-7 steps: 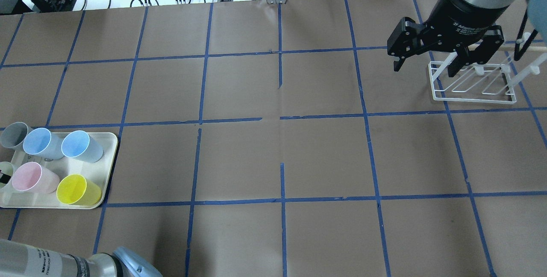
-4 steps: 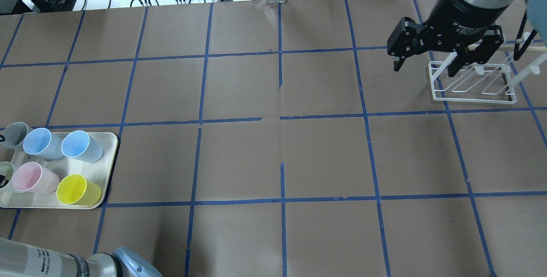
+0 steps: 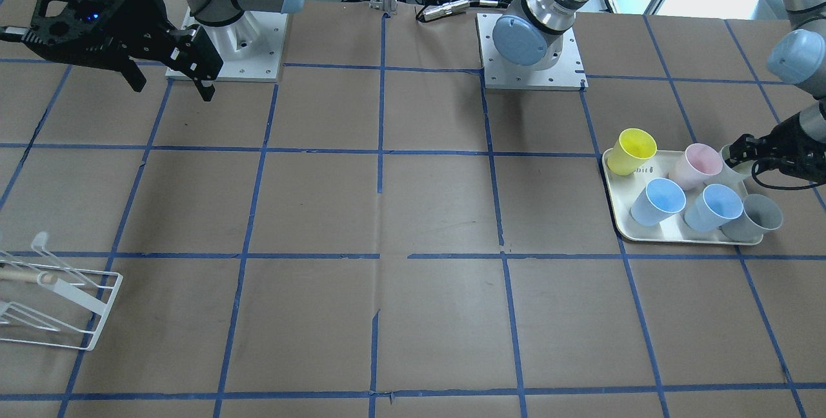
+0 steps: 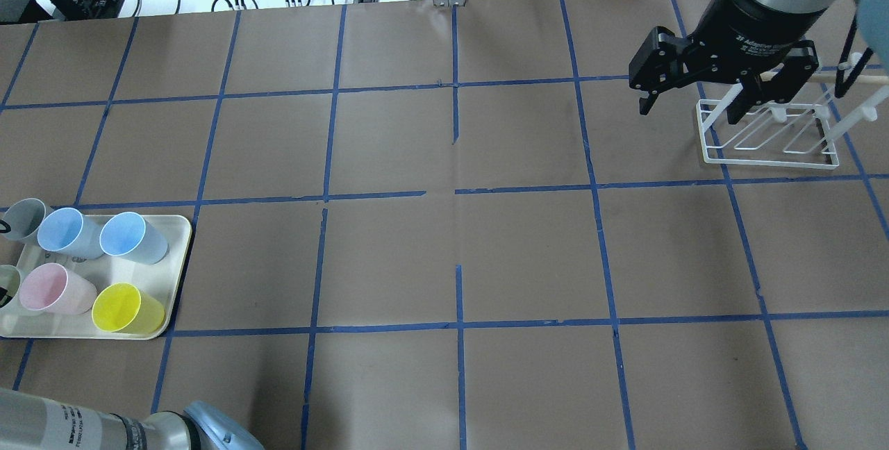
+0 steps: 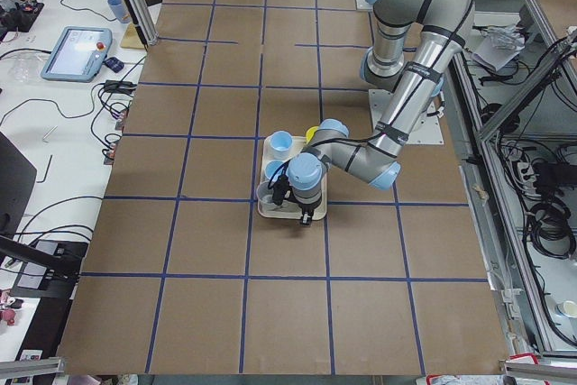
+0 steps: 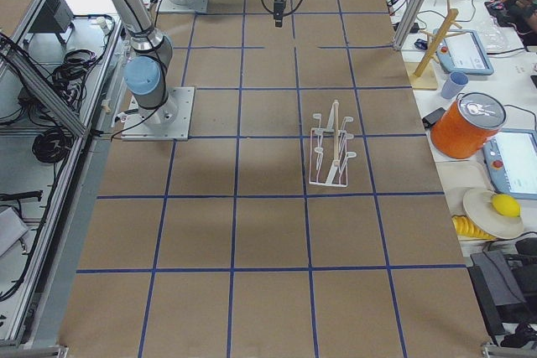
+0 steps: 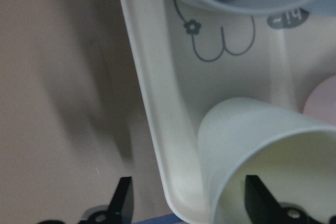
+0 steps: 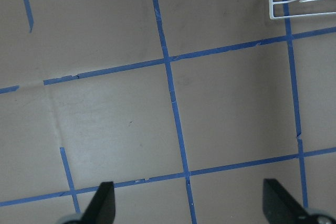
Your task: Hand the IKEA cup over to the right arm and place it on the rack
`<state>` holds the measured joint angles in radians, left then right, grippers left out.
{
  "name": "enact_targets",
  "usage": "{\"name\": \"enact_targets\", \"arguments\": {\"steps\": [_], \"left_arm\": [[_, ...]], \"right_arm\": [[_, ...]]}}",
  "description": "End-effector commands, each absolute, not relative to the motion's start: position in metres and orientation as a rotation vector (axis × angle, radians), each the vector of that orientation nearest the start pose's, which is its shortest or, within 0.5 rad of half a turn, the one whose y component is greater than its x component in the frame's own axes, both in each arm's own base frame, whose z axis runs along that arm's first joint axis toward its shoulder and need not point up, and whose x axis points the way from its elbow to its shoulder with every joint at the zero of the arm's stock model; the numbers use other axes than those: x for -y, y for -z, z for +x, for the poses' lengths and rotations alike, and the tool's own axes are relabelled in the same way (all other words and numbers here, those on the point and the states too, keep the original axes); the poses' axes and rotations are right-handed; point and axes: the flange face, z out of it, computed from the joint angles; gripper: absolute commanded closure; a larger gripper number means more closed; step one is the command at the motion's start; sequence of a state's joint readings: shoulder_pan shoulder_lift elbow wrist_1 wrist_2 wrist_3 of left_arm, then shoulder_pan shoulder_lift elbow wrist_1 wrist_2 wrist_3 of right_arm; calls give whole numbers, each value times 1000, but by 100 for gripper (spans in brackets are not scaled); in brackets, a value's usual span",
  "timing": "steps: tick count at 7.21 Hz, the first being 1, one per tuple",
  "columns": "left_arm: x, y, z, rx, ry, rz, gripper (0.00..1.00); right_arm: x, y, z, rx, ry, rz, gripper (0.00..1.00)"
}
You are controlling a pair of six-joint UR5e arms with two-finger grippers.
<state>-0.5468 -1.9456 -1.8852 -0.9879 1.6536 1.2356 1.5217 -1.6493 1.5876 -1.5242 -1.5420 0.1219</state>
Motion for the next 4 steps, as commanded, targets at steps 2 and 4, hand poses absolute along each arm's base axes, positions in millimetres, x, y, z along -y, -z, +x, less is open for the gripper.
{"name": "enact_targets", "arguments": {"steps": [2, 4], "left_arm": [[391, -205, 400, -3181, -184, 352, 96], [393, -219, 401, -3159, -165, 353, 100]], "right_arm": [[470, -509, 123, -2946, -14, 415, 0], [484, -494, 139, -2755, -110, 549, 0]]}}
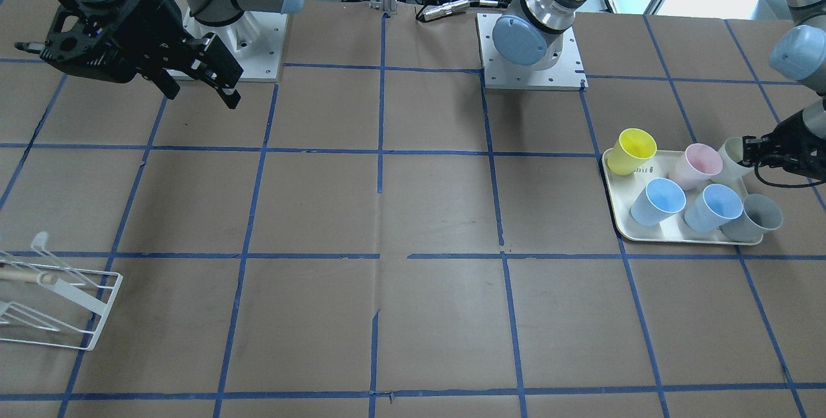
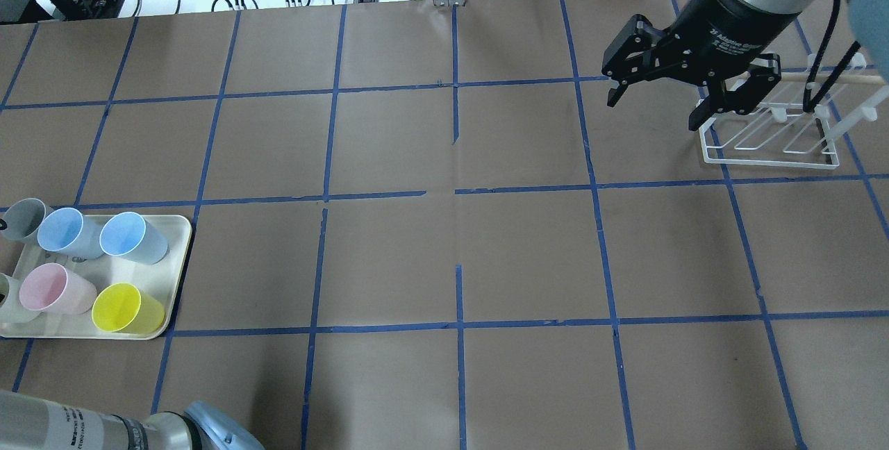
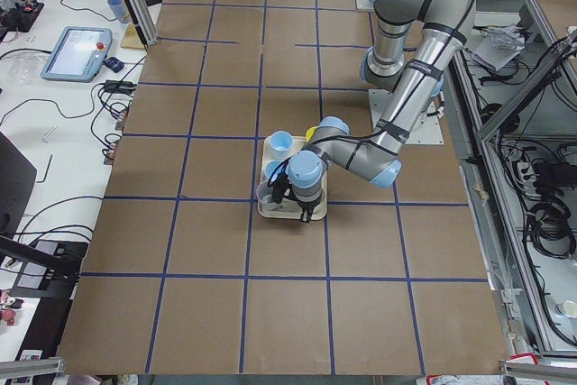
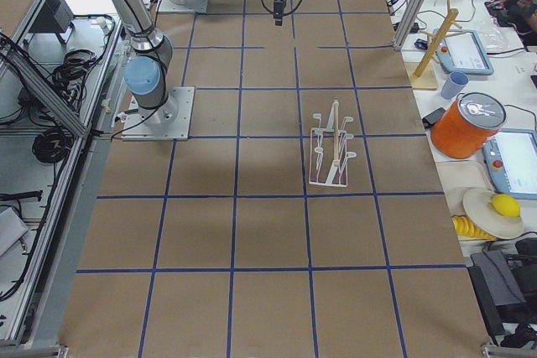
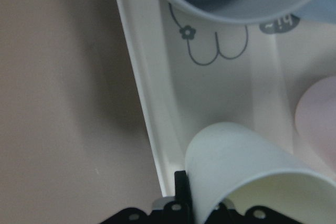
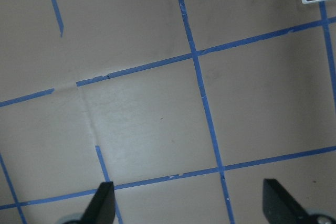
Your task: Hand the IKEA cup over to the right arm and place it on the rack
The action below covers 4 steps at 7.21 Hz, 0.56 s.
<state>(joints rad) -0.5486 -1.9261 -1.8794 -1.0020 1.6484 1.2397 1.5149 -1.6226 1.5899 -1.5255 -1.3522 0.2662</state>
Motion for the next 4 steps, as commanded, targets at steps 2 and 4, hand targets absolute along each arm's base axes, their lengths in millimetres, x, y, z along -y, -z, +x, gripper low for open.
{"name": "enact_targets", "arguments": {"steps": [2, 4], "left_arm": [[391, -255, 394, -3132, -141, 360, 100], [396, -318, 390, -3190, -13, 412, 100]], "right_arm": [[486, -496, 148, -2603, -190, 775, 0], [489, -503, 166, -2387, -271, 804, 0]]}}
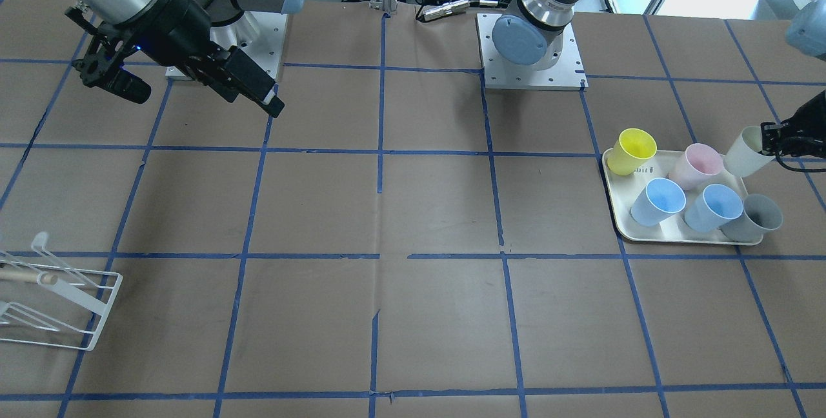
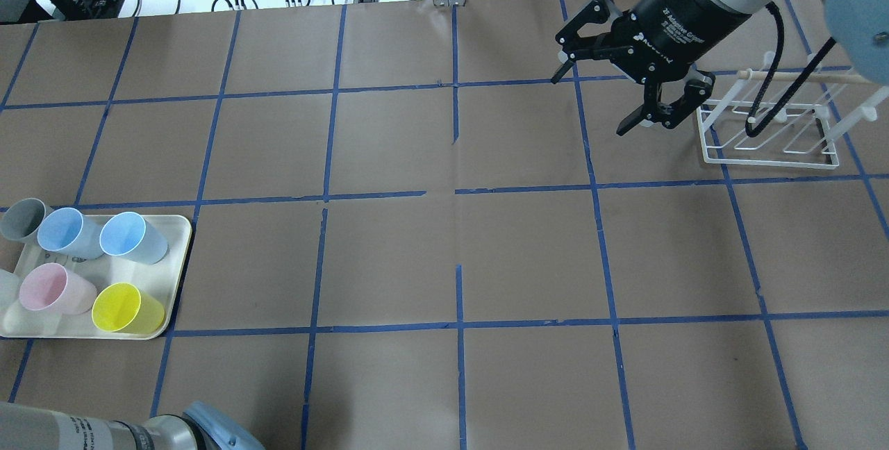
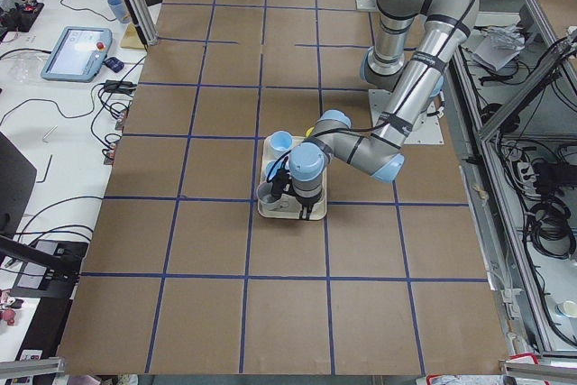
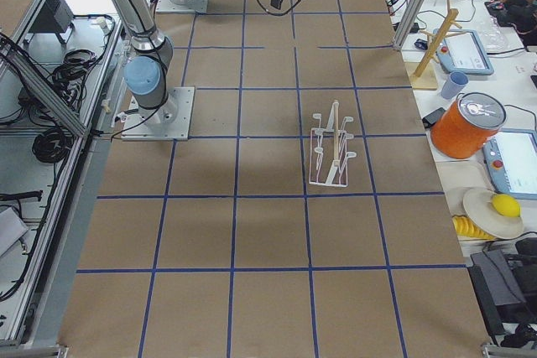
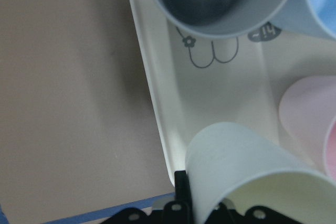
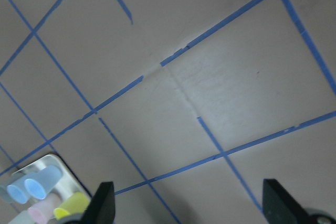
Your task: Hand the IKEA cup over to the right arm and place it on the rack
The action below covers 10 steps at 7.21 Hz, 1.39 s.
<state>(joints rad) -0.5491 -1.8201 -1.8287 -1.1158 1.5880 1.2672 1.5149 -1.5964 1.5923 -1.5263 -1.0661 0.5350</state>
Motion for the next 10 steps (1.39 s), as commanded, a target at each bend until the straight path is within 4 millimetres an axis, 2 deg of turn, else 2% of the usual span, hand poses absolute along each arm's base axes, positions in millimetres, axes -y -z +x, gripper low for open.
{"name": "enact_targets", "arguments": {"steps": [1, 2, 3, 4, 5, 6, 8, 9, 10], "left_arm": [[406, -363, 381, -3245, 61, 430, 100], [413, -404, 370, -3300, 139, 443, 100], [438, -434, 338, -3356, 228, 519, 100], [472, -441, 286, -3402, 263, 656, 100], [502, -434, 232, -3483, 324, 789, 100], [518, -421, 184, -3625, 358, 869, 100], [541, -427, 91, -3761, 460, 1024, 100], [546, -432, 53, -3943, 589, 918, 100], [544, -441, 26, -4122, 638, 726, 100]], "right_arm": [[495, -504, 176, -2209, -384, 920, 0], [497, -503, 178, -2145, -445, 1018, 0], [500, -501, 182, -2050, -517, 1052, 0], [500, -497, 188, -1919, -617, 1111, 0], [498, -495, 192, -1828, -673, 1102, 0], [498, -492, 195, -1755, -714, 1085, 0], [493, -467, 201, -1534, -847, 1057, 0], [488, -451, 204, -1447, -900, 1056, 0], [487, -452, 205, -1376, -925, 1043, 0]]}}
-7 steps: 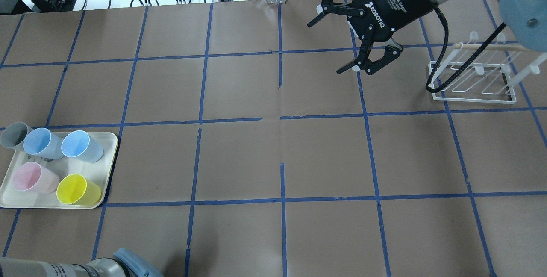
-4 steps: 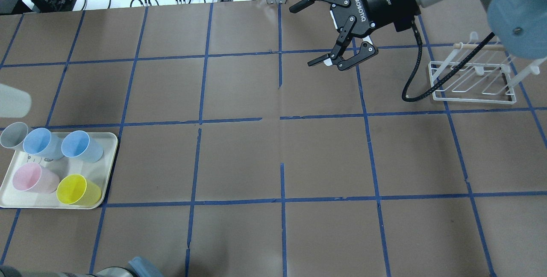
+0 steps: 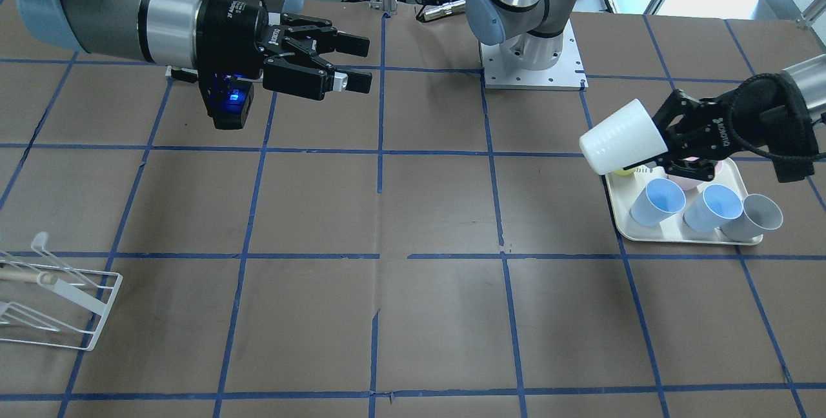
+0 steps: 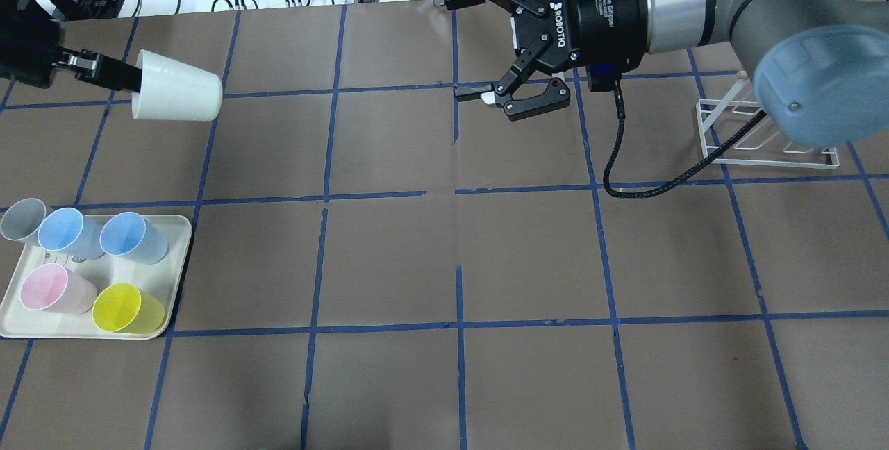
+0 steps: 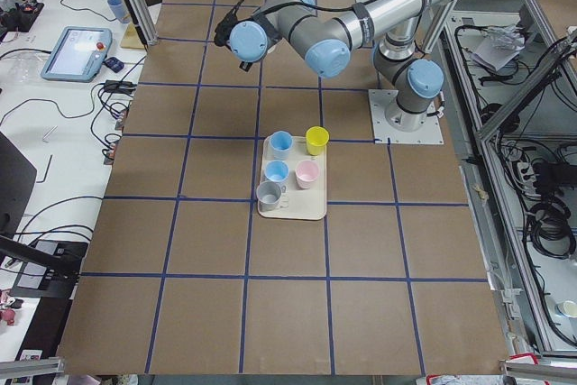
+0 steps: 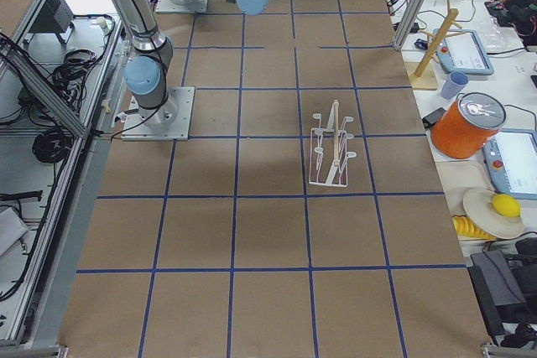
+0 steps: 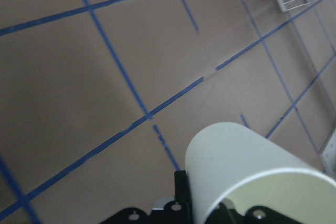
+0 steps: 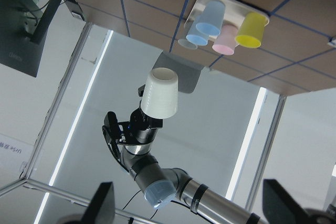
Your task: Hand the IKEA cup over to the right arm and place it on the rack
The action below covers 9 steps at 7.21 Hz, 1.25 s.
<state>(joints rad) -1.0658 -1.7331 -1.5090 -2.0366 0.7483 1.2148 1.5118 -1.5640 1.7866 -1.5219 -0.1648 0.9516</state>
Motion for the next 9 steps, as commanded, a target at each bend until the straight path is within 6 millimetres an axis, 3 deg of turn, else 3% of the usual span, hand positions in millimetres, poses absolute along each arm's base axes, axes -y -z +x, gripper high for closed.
{"name": "enact_targets", "arguments": {"steps": [1, 3, 5, 7, 9], "left_arm": [[537, -449, 3, 1909, -277, -259, 100], [534, -455, -13, 1833, -207, -122, 100], [538, -471, -91, 1755, -100, -12, 100], [536, -485, -109, 1757, 9, 87, 100], [535, -478, -120, 1751, 46, 88, 100]], "right_arm": [[486, -455, 206, -1342, -965, 1072, 0], [488, -453, 207, -1321, -1001, 1107, 0], [494, -457, 207, -1299, -1020, 1119, 0], [495, -459, 208, -1290, -1038, 1133, 0], [497, -465, 208, -1273, -1062, 1159, 0]]}}
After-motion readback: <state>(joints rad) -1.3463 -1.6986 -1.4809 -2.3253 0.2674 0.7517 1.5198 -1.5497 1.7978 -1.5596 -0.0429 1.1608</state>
